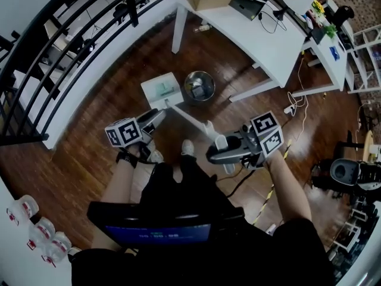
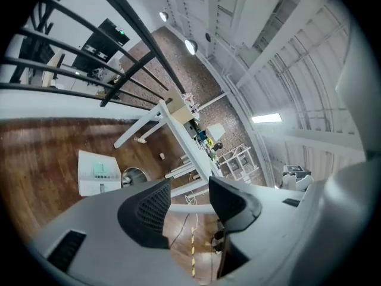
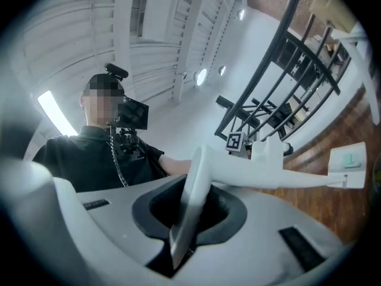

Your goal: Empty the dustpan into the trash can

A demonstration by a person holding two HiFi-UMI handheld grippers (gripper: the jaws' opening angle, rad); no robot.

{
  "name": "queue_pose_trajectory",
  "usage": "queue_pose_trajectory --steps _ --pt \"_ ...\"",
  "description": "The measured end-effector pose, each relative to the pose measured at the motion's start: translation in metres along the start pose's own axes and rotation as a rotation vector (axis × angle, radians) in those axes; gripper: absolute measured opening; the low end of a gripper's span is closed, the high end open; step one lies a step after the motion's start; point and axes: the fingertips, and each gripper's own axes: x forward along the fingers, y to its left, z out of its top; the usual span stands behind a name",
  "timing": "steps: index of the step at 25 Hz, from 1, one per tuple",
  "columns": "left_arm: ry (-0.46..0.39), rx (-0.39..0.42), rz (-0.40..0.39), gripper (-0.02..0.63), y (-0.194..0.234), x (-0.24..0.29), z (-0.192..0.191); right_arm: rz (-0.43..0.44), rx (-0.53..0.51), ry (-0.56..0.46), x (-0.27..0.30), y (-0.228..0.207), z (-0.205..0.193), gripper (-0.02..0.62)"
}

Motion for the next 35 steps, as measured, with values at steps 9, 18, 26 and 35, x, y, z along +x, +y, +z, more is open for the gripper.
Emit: queue_pose_trajectory --steps 9,18,26,35 --pt "0.030 -0.237 -0.036 0.265 -0.002 0.037 -0.029 -0.034 -0.090 -0.038 -0.009 0.036 0.029 0.052" --pt "-0.098 -0.671 -0.145 0.296 -0.019 0.085 -0.031 -0.040 -0.138 -0.083 -0.020 0.056 0.043 0.055" --pt "-0.089 -0.782 -0.144 0.273 -0.028 0.113 -0.037 -0.068 -0.186 -0.097 -0.035 0.073 0.047 0.061" --pt "-0.028 -0.874 -0.170 0.252 -0.053 0.148 -0.057 -0.083 -0.207 -0.107 -0.052 0.092 0.039 0.061"
